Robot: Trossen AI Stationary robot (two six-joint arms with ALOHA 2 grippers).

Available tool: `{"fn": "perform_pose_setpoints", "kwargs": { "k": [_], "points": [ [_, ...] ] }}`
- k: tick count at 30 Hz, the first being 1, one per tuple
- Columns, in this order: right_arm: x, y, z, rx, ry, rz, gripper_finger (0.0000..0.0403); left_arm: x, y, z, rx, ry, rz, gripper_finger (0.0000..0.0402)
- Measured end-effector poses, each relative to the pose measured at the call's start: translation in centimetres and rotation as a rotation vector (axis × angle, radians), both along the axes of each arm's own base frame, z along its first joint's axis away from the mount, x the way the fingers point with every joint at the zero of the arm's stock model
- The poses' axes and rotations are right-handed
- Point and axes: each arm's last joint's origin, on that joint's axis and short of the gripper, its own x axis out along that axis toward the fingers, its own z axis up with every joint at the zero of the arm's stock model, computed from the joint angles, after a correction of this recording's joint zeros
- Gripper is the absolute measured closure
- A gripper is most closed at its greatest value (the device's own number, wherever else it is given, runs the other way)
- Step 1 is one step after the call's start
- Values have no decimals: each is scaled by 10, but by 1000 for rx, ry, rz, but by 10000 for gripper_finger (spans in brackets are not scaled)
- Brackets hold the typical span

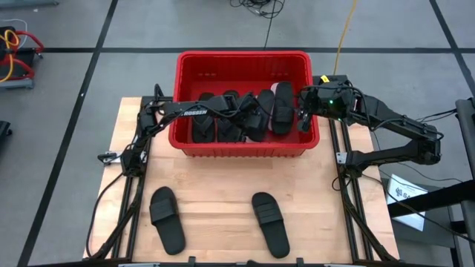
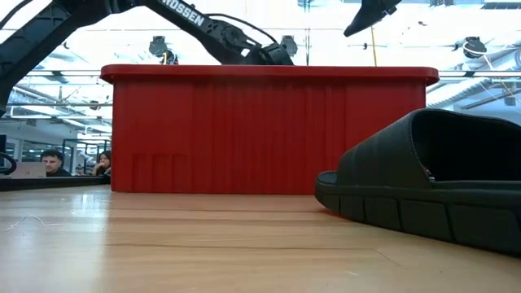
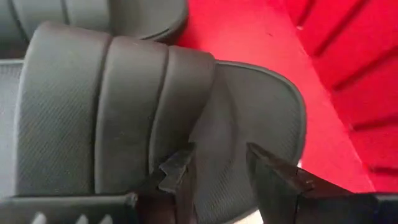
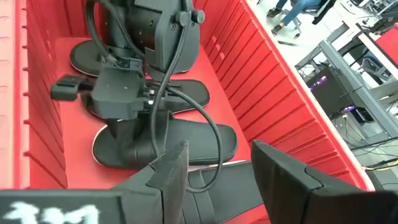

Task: Pick and place slides into bin
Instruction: Put the black slide into the red bin

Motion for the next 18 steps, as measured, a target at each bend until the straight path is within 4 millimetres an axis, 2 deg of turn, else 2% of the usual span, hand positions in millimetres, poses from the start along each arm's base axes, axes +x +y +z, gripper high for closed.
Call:
{"fn": "perform_pose_setpoints", "kwargs": {
  "k": [6, 10, 18],
  "points": [
    [0, 0, 1, -2, -6, 0, 236, 4, 6, -3, 2, -81, 98, 254],
    [0, 0, 0, -2, -6, 0, 236, 6, 15, 1, 68, -124, 206, 254],
    [0, 0, 0, -2, -6, 0, 236, -2, 29, -1, 77, -101, 263, 254]
  ]
}}
